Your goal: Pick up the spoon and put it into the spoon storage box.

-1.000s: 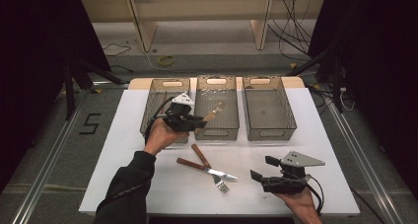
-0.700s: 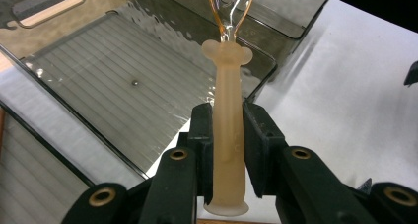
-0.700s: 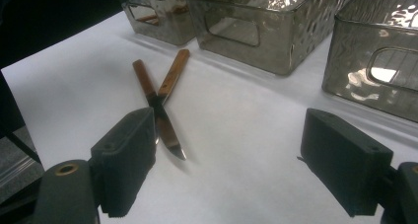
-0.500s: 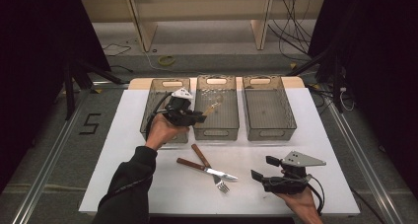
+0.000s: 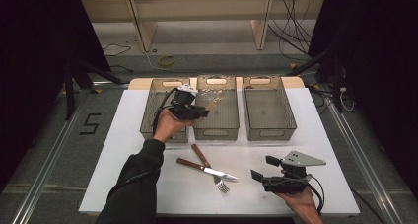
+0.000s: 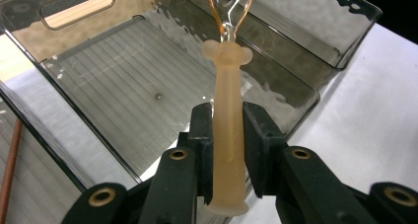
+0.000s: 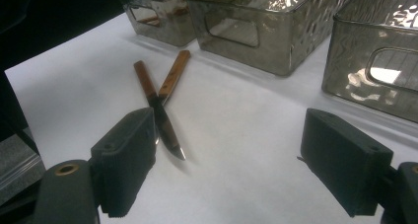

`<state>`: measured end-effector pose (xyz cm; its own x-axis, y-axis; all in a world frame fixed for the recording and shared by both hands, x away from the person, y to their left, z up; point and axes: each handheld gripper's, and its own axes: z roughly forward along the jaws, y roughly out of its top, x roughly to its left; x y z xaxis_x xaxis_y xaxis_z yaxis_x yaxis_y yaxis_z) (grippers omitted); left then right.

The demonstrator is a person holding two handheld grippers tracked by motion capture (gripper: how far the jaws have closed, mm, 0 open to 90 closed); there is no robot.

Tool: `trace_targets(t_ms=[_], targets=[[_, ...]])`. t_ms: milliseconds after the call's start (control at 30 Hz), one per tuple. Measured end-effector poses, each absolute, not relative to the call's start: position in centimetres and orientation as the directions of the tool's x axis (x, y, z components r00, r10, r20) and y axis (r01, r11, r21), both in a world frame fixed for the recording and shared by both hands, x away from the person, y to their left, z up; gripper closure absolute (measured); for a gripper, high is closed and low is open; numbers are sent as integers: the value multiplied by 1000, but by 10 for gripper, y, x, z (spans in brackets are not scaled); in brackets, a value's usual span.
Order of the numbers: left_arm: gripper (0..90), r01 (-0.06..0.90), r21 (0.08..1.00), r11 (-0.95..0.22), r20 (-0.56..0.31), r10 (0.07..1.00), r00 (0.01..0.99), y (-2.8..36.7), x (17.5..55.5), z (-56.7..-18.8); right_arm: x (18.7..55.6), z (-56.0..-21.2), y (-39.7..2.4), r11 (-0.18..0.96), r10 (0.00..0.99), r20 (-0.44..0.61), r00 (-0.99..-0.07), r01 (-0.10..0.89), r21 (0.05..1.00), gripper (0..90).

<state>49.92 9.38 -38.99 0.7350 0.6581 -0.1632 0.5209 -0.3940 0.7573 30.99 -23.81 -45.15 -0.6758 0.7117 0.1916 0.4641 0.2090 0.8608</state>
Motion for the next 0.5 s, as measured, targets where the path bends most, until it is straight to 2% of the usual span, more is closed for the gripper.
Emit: trace_targets(t_ms=[500], targets=[[750,566,740,-363,-187,697,692,82,520,-397,311,-451,-237,208,710,193,-678,463,862,221]])
